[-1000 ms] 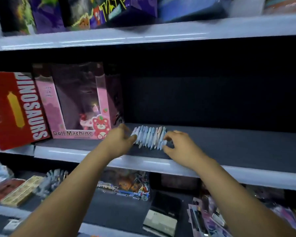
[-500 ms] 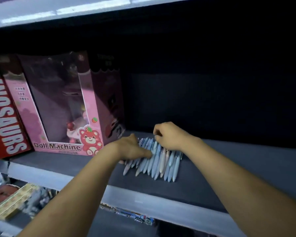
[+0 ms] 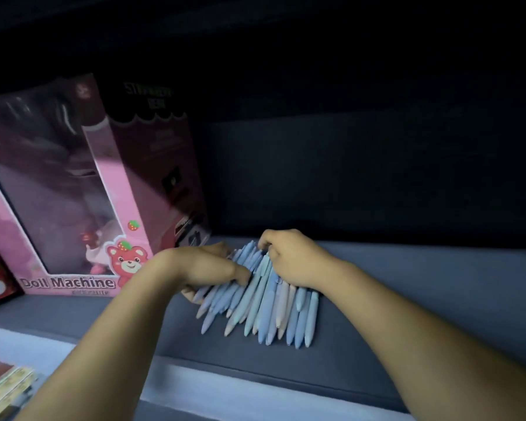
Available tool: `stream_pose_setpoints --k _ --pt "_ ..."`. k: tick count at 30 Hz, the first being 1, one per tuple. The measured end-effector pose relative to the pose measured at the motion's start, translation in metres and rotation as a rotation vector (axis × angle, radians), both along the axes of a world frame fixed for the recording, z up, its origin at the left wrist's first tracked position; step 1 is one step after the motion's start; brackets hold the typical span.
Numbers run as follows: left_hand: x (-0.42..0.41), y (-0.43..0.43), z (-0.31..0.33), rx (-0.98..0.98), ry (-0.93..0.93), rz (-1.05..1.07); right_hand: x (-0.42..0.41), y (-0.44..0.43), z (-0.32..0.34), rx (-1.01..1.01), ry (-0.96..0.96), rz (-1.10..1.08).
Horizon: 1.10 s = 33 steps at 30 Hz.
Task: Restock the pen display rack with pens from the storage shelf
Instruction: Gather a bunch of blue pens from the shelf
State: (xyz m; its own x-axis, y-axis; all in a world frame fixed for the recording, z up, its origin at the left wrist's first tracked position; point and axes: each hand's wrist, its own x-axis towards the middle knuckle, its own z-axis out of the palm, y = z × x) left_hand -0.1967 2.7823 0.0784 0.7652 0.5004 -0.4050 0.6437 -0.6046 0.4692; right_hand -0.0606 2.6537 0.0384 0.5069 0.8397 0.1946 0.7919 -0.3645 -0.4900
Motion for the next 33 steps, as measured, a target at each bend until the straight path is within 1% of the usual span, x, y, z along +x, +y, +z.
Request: stream_pose_setpoints --k 1,4,5,10,16,20,24,31,32,33 --pt "0.002 -0.001 0.001 0.038 0.025 -0.019 -0.001 0.000 0.002 -0.015 -0.014 0.002" --pt "0.009 -0.005 0.001 0.246 0.113 -0.093 -0.005 0.000 0.007 -0.050 -0.085 -0.007" --pt "0.010 -0.005 0.001 0.275 0.129 -0.107 -0.006 0.001 0.008 -0.055 -0.093 -0.012" --pt "0.012 -0.009 0.004 0.193 0.146 -0.105 -0.007 -0.001 0.011 -0.079 -0.082 -0.014" --pt "0.015 -0.016 0.007 0.285 0.159 -0.110 -0.007 -0.001 0.008 -0.063 -0.065 0.004" --pt "0.015 -0.020 0.008 0.456 0.207 -0.139 -0.007 -0.001 0.006 -0.054 -0.067 0.002" --pt "0.014 -0.020 -0.002 0.521 0.133 -0.116 -0.007 0.000 0.006 -0.042 -0.053 -0.009" --pt "0.004 -0.009 -0.015 0.518 -0.078 -0.060 -0.008 -0.003 0.006 -0.012 -0.053 -0.022" --pt "0.001 -0.006 -0.016 0.496 -0.115 -0.040 -0.008 -0.003 0.006 -0.007 -0.055 -0.027" --pt "-0.002 -0.002 -0.016 0.427 -0.183 0.001 -0.008 -0.002 0.006 -0.002 -0.053 -0.032"
